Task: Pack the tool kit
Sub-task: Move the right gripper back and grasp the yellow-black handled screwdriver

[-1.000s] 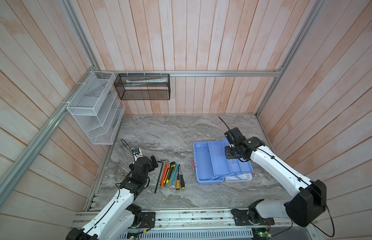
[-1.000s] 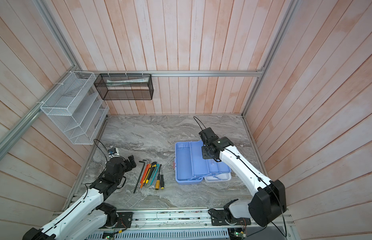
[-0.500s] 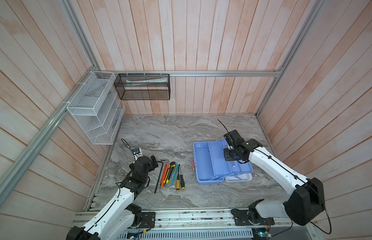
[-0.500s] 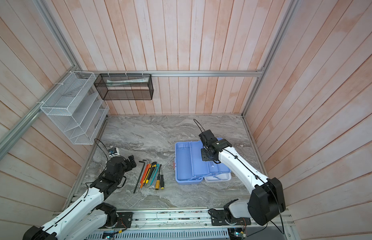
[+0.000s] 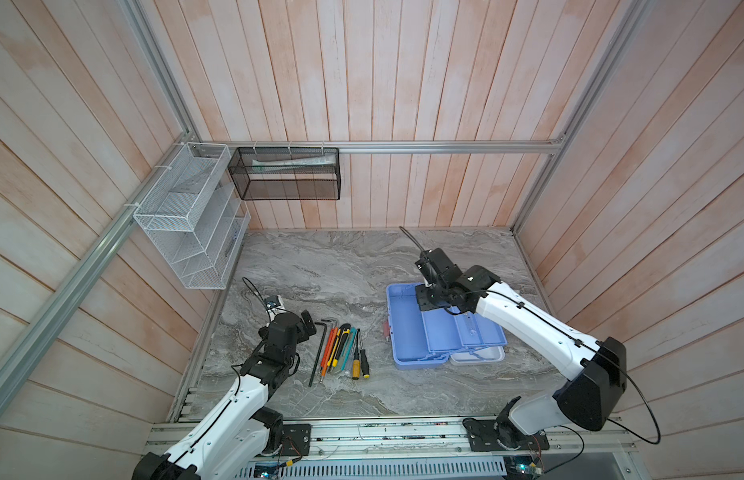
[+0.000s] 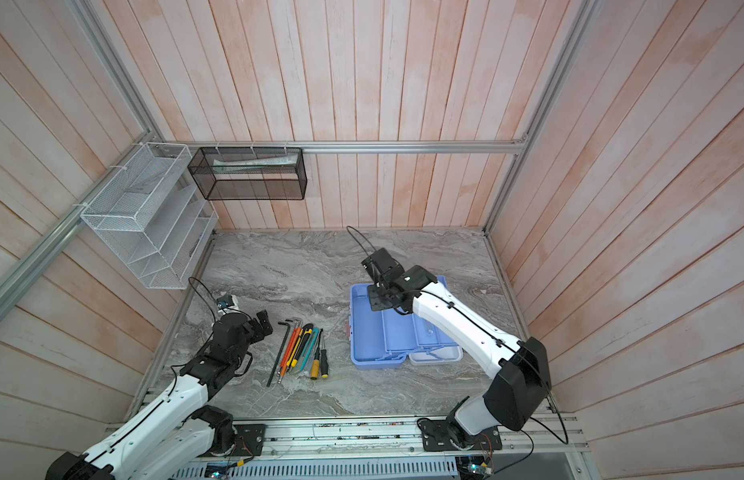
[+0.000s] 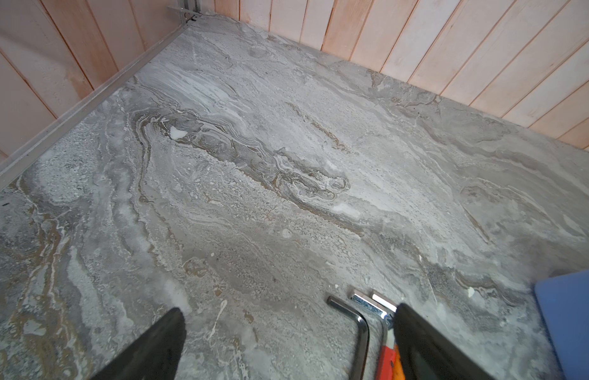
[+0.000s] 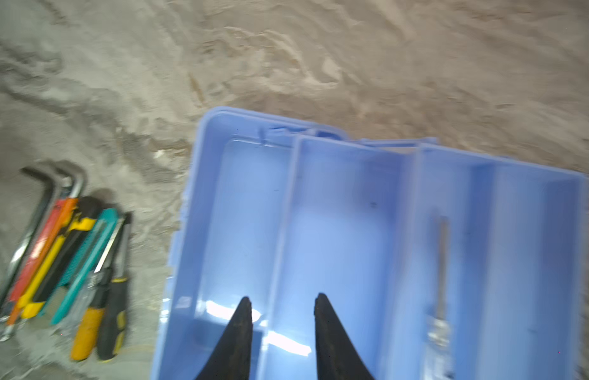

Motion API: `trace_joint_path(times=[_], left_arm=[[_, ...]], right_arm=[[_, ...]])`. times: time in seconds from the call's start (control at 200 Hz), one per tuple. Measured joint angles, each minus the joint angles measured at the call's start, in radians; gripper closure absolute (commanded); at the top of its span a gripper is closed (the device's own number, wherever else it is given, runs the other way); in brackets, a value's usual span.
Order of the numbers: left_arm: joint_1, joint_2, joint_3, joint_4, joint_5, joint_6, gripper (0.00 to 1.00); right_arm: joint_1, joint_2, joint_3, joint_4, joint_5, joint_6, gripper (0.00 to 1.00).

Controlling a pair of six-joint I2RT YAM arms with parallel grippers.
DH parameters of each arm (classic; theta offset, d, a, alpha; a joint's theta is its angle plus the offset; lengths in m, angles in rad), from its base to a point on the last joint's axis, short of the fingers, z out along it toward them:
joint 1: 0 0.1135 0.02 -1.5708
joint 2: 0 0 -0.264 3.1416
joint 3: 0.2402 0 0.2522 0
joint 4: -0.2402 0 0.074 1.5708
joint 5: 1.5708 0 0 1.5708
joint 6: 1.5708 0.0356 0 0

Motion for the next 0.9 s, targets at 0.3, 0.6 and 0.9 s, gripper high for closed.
trace_joint_path(times=[0.3,0.6,0.9], left_arm=[[0.001,-0.051,0.0,0.0,0.0,0.0,0.0],[0.003,-0.078,0.0,-0.003,-0.002,-0.002,0.0],[0.005,-0.125,-0.007,-0.005,-0.002,-0.002,0.0]], right_arm=[[0.246,0.288,0.001,0.192,-0.177,0.087,0.66],[0.332,0.439,0.059,0.182,-0.233,0.135,0.67],[0.338,0.483,0.114,0.125,-0.178,0.134,0.7]])
